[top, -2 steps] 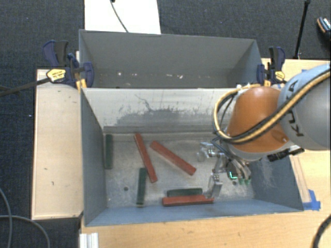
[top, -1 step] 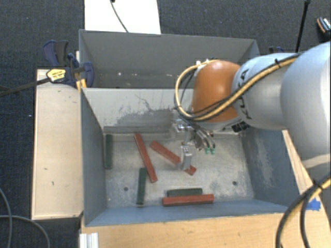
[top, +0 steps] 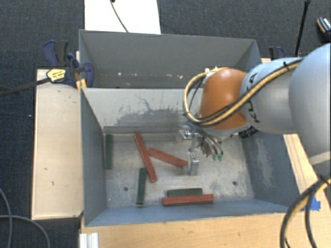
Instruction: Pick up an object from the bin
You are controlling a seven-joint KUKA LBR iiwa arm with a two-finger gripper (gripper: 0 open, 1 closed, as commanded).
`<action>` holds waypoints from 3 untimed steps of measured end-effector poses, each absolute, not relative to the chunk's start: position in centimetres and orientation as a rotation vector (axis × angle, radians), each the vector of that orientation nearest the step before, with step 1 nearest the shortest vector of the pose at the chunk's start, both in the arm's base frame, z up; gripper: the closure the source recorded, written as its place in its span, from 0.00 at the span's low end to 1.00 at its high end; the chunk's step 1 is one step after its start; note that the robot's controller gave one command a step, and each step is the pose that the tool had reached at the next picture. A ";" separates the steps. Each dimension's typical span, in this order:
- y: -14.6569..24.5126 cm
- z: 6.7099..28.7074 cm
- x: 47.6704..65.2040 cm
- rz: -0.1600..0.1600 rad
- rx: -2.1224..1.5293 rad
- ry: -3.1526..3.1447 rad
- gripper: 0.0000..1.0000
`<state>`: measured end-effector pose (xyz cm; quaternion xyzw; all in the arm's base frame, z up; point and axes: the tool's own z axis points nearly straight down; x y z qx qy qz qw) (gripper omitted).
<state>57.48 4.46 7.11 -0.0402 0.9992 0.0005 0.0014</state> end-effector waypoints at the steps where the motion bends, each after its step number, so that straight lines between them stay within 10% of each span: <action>1: 4.5 7.3 57.6 0.001 -0.126 3.133 1.00; 2: 4.5 7.2 57.6 0.002 -0.125 3.134 0.00; 3: 4.5 7.2 57.5 0.001 -0.125 3.137 1.00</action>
Offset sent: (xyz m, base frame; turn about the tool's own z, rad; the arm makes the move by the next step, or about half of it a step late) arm 0.0000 0.0000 0.0000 0.0000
